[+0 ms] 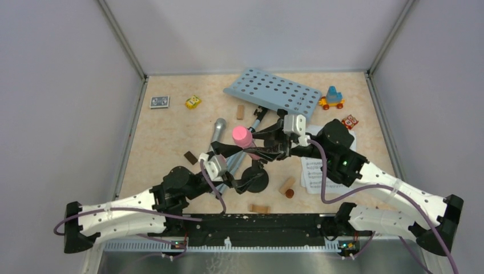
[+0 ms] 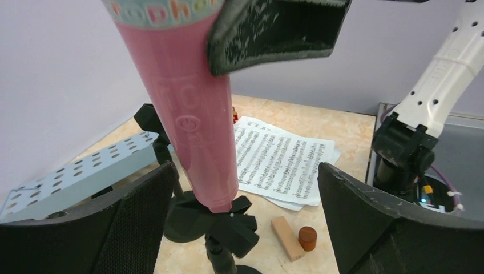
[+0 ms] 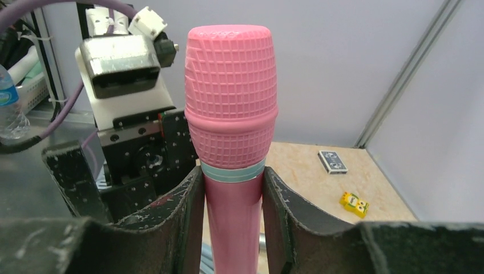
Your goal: Pack up the instrument practice props
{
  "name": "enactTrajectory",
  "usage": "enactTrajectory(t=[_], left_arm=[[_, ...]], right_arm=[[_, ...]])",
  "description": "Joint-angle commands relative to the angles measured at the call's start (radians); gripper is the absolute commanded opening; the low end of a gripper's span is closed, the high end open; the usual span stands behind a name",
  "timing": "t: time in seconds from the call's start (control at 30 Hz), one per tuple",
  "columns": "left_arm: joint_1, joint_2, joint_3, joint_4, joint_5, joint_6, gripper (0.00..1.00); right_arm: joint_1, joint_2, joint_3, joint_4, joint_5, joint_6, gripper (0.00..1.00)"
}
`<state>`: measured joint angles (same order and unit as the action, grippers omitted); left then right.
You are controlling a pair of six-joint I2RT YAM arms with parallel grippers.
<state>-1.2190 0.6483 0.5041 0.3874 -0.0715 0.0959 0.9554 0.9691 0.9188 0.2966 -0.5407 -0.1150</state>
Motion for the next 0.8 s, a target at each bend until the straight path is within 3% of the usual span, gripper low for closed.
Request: enactTrajectory(t=[0.0,0.37,0.43,0.57,0.7,0.77], left_arm=[[-0.001,0.035,0.054,0.155,-0.031,0.080,0.99],[-0.001,0.096,0.111,0.262,0.027,0.110,0.99],[-0.001,0.100,0.117,0.263,0.023,0.113,0.94],[-0.001,0.102,0.127,0.248,0.019,0.119,0.68],[-0.001,0.089,0.143,0.202,0.001,0.126,0.26],[-0.001,0.074,0.153,0.170,-0.039,0.125,0.10]], right_arm=[[0.014,-0.015,0.094,-0.004,-0.013,0.019,0.00],[0.014,-0.022,0.073,0.005,-0.048,0.065,0.00],[0.014,-0.025,0.067,0.013,-0.056,0.081,0.00],[0.014,-0.029,0.061,0.038,-0.076,0.107,0.00],[0.014,-0.045,0.065,0.054,-0.074,0.143,0.00],[0.014,-0.058,0.072,0.059,-0.050,0.142,0.11]])
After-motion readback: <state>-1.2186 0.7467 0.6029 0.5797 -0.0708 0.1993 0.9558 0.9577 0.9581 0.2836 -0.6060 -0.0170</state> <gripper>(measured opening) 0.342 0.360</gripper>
